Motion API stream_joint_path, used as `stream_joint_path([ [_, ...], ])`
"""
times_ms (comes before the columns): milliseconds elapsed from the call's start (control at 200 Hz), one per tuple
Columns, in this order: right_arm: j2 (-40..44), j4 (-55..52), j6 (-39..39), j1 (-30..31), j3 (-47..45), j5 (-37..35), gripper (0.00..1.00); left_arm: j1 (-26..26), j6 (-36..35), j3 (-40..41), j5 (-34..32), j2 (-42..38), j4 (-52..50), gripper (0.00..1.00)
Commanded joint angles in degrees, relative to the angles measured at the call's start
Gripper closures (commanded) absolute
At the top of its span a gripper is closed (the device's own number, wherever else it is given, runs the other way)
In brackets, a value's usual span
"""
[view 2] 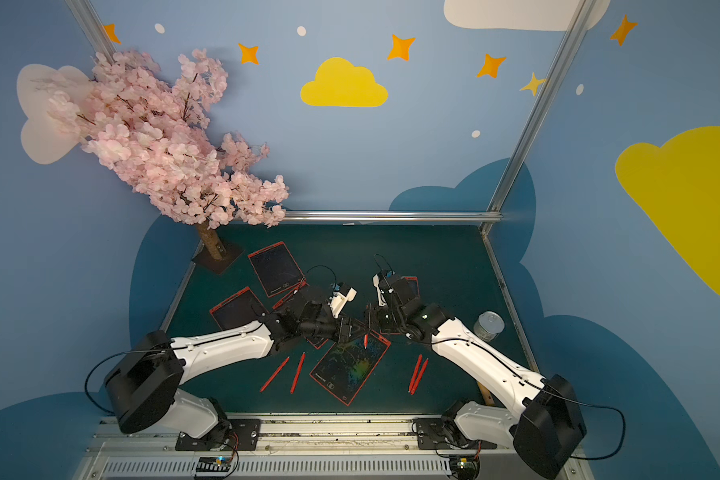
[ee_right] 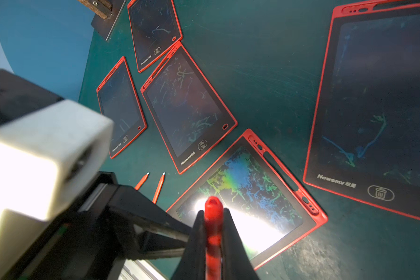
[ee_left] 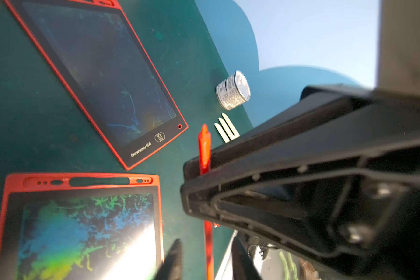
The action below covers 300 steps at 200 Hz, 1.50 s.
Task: Place the stylus back onto the writing tablet
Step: Pick up the stylus from the center of the board, then adjust the writing tablet at the center of the board.
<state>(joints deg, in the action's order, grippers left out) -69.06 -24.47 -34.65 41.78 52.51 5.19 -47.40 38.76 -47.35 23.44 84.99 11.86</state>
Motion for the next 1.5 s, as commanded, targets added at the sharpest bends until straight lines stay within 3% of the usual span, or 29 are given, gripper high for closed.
stream_joint_path([
  [0, 1.2, -1.2, 2.2, -0.4, 1.5, -0.9, 0.91, 0.2, -1.0, 2.2, -3.1, -4.8, -5.0, 0.55],
  [360, -0.2, -4.6, 12.7, -6.0, 2.8, 5.5, 0.91, 0.2, 6.9, 14.4, -12.6, -25.5, -26.5, 0.35],
  [651, -6.6, -9.0, 15.6, -7.0, 6.7, 6.2, 0.90, 0.1, 16.9, 20.2, -12.6, -35.7, -38.9, 0.21],
  [871, -10.9, -12.9, 16.3, -6.9, 9.5, 7.8, 0.91, -0.1, 19.9, 21.4, -10.4, -30.0, -35.1, 0.16],
  [1222, -10.8, -11.6, 15.3, -6.8, 6.4, 6.5, 0.91, -0.1, 22.1, 21.1, -0.8, -14.8, -21.3, 0.15],
  [1497, -10.0, -11.5, 14.2, -6.8, 4.7, 4.0, 0.91, 0.2, 21.7, 18.4, -2.2, -8.5, -19.3, 0.15],
])
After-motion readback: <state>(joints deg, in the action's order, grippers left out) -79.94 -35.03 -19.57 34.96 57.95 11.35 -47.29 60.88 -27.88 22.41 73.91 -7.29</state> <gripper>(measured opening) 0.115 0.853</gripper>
